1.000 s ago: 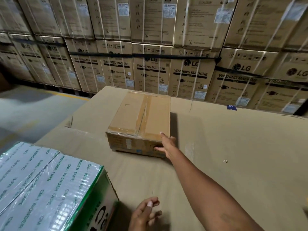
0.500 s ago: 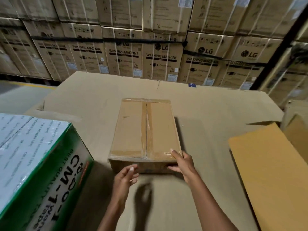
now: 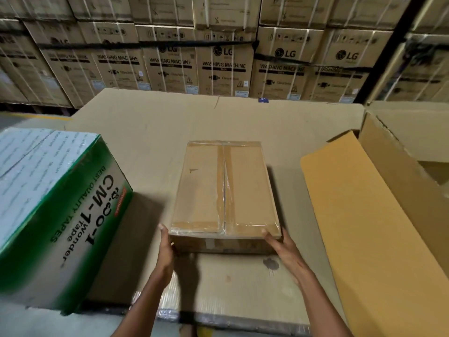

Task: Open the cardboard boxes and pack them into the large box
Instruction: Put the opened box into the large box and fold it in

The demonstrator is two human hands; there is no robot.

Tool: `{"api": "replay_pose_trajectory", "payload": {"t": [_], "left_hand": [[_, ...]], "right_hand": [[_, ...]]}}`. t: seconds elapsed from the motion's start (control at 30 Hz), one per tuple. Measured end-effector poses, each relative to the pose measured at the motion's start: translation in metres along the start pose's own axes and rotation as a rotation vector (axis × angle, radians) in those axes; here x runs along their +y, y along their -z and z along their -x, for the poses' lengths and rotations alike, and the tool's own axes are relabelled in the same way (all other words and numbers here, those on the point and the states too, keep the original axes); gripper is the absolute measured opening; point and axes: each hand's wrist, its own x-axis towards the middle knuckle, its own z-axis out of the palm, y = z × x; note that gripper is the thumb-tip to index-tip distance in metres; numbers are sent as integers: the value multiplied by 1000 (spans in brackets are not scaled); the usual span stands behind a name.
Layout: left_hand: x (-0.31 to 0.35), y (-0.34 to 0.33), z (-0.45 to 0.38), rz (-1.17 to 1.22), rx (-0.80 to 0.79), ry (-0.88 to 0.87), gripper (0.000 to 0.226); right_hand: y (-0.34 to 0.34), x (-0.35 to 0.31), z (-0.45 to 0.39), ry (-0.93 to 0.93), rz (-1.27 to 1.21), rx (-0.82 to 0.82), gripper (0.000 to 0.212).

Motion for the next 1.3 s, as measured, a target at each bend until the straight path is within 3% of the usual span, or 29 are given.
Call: {"api": "replay_pose_trajectory", "payload": {"t": [0.07,0.13,0.17,0.27,0.3,0.4,0.5,0.67,0.8,0.9,1.13,1.3], "left_hand": [[-5,-3,14,-31,-41,14,111],[-13,-1,21,-30,-71,8,134],[-19,2,23,-39,-83,1,131],[-24,2,41,-88,-91,-62,73],[-28,4,45,-102,-112,-70,64],[-46,17,52,-152,-167,-91,72],[-57,26,59,-186,-196,-116,71],[-50,32,67,-129,-208,-228,97],[-30,40,69,-91,-273,-329,108],[-12,41,75,-114,-309,-446,112],[42,34,63,-217,-140,-710,101],[85,24,66,-215,-52,-896,85]], "right_hand": [[-2,11,7,-29,-54,-50,76],[-5,22,12,-3,-63,-41,65],[-5,26,13,12,-47,-9,64],[-1,37,15,64,8,23,73],[1,43,15,73,17,36,82],[6,68,19,66,-32,87,104],[1,68,40,34,-55,126,97],[-7,64,65,105,-117,207,65],[-2,47,69,147,-199,253,85],[0,22,72,256,-187,292,87],[17,-29,74,564,-42,368,74],[18,-72,95,791,-182,419,50]]}}
